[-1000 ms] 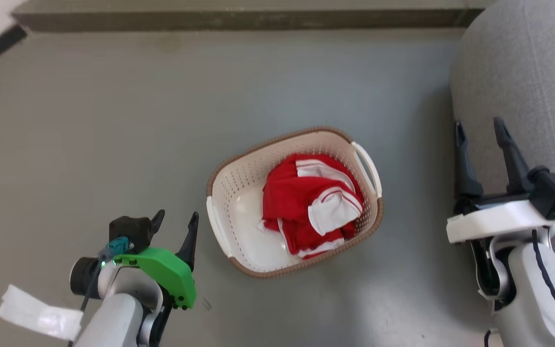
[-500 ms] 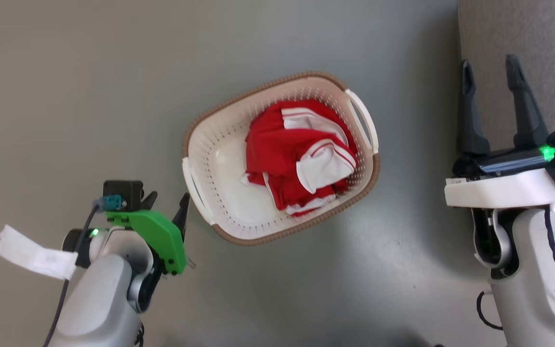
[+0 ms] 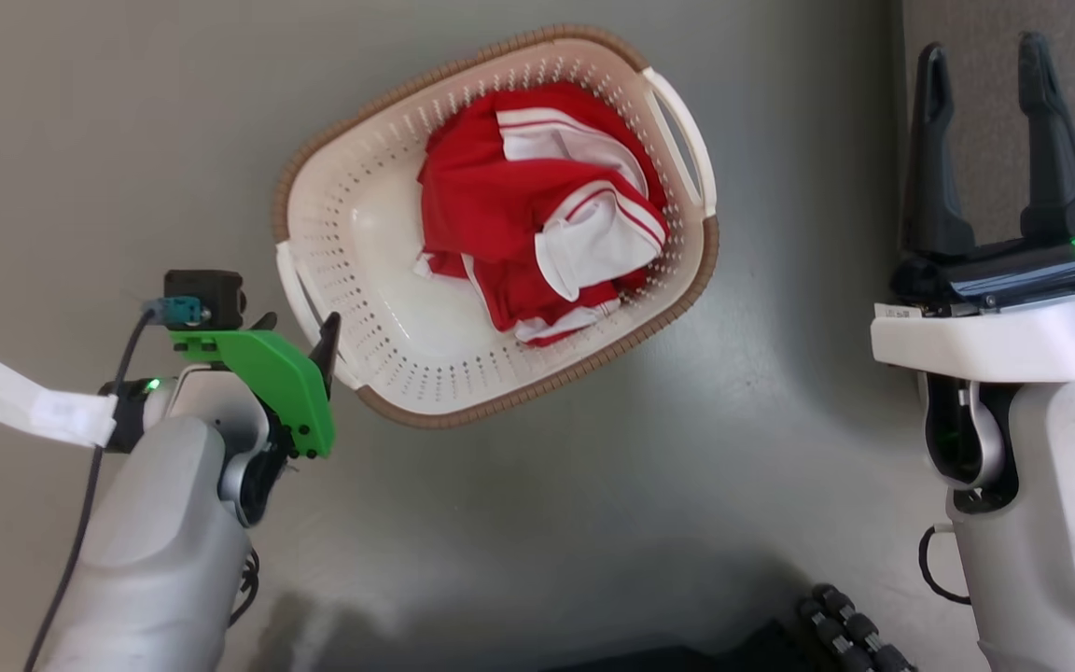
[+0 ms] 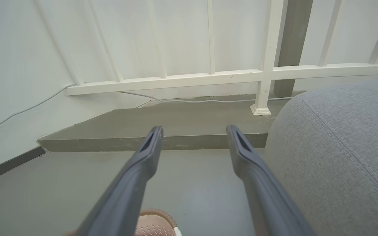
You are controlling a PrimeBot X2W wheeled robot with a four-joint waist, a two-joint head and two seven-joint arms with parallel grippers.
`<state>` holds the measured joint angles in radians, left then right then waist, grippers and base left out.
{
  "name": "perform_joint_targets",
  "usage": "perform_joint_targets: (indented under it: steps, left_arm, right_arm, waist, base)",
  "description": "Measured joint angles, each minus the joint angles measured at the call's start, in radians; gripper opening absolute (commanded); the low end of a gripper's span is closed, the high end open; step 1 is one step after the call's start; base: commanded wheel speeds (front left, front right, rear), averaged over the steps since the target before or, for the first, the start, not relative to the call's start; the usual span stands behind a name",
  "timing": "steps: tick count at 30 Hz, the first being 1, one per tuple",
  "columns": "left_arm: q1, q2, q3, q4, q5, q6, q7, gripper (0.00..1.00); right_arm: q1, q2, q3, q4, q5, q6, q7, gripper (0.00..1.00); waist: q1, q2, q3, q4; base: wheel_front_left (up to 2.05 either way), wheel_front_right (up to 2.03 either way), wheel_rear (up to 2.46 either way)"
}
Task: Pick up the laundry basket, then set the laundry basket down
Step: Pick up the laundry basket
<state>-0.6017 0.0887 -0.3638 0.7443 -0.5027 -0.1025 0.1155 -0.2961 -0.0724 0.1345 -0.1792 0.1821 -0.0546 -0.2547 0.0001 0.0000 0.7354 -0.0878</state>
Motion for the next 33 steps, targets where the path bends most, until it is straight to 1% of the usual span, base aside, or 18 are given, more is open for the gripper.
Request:
perform_joint_targets:
  steps: [2, 9, 12, 21, 22, 23, 24, 33]
  left_arm:
    - [-0.024, 0.002, 0.006, 0.036, -0.008, -0.002, 0.007, 1.00]
    - [-0.069, 0.005, 0.014, 0.110, -0.025, -0.004, 0.007, 1.00]
    - [-0.086, 0.005, 0.019, 0.139, -0.031, -0.012, 0.007, 1.00]
    - [-0.142, -0.003, 0.041, 0.213, -0.047, -0.012, 0.007, 1.00]
    - [-0.149, -0.003, 0.042, 0.218, -0.047, -0.012, 0.006, 0.98]
    - [-0.157, -0.003, 0.044, 0.223, -0.047, -0.012, 0.003, 0.45]
    - [-0.164, -0.002, 0.045, 0.229, -0.047, -0.012, -0.003, 0.00]
    - [-0.211, -0.003, 0.057, 0.281, -0.049, -0.012, -0.030, 0.00]
  right_arm:
    - [-0.004, 0.003, -0.002, -0.010, -0.002, 0.000, 0.000, 1.00]
    - [-0.004, 0.007, -0.004, -0.023, -0.003, -0.005, 0.000, 1.00]
    - [-0.004, 0.008, -0.002, -0.025, -0.003, -0.007, 0.000, 1.00]
    - [-0.003, 0.010, -0.003, -0.039, -0.003, -0.007, 0.000, 1.00]
    - [-0.003, 0.011, -0.003, -0.041, -0.003, -0.007, 0.000, 1.00]
    - [-0.003, 0.011, -0.003, -0.042, -0.003, -0.007, 0.000, 1.00]
    - [-0.003, 0.011, -0.003, -0.042, -0.003, -0.007, 0.000, 1.00]
    - [-0.003, 0.012, -0.009, -0.041, -0.003, -0.007, 0.000, 1.00]
  waist:
    - [0.0000, 0.0000, 0.033, -0.011]
    - [0.0000, 0.0000, 0.090, -0.033]
    - [0.0000, 0.0000, 0.107, -0.040]
    - [0.0000, 0.0000, 0.137, -0.053]
    - [0.0000, 0.0000, 0.141, -0.054]
    - [0.0000, 0.0000, 0.144, -0.054]
    - [0.0000, 0.0000, 0.147, -0.054]
    - [-0.0001, 0.0000, 0.152, -0.050]
  base:
    - [0.00, 0.00, 0.00]
    - [0.00, 0.00, 0.00]
    - [0.00, 0.00, 0.00]
    - [0.00, 0.00, 0.00]
    - [0.00, 0.00, 0.00]
    - [0.00, 0.00, 0.00]
    - [0.00, 0.00, 0.00]
    - [0.00, 0.00, 0.00]
